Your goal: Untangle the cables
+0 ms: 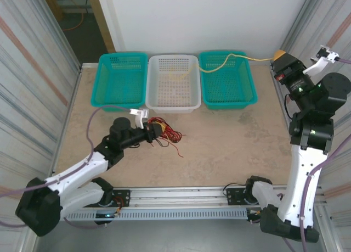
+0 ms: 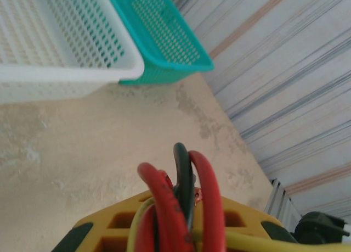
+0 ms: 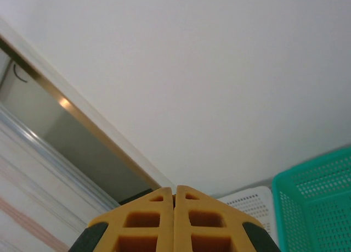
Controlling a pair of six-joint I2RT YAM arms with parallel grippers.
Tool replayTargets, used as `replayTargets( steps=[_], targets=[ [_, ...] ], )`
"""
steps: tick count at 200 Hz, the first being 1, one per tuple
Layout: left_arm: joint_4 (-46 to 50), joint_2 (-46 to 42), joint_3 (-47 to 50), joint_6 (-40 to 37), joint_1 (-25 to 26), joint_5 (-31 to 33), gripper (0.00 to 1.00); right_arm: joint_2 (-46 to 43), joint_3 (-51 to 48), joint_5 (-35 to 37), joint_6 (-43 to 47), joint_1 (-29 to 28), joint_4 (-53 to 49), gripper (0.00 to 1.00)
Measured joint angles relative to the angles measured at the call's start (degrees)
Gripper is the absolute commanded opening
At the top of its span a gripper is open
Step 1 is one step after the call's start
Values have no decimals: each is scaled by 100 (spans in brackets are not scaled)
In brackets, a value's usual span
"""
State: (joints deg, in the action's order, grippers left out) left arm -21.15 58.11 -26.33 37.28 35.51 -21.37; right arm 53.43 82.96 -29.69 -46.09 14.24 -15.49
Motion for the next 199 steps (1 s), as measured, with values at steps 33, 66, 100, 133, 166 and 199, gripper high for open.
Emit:
replayTargets(
  steps=[33,66,100,133,166,199],
  targets=[
    [-173,1008,-317,4,396,107,16,-138,4,-20,4,-9,-94,0],
    [-101,1696,-752,81,619,385,97,-208,-203,-17,11,-13,-153,0],
    [555,1467,-822,96,658,833,99,-208,-339,-15,68,-13,-385,0],
    [1961,706,-1182,-313,658,1478,99,-205,-339,-20,160,-50,-409,0],
    [3351,-90,-1644,-822,498,2260,99,-168,-391,-13,205,-249,-382,0],
    [4339,-448,-2282,-1368,-197,2365,80,-4,-439,17,326,-610,-387,0]
  ],
)
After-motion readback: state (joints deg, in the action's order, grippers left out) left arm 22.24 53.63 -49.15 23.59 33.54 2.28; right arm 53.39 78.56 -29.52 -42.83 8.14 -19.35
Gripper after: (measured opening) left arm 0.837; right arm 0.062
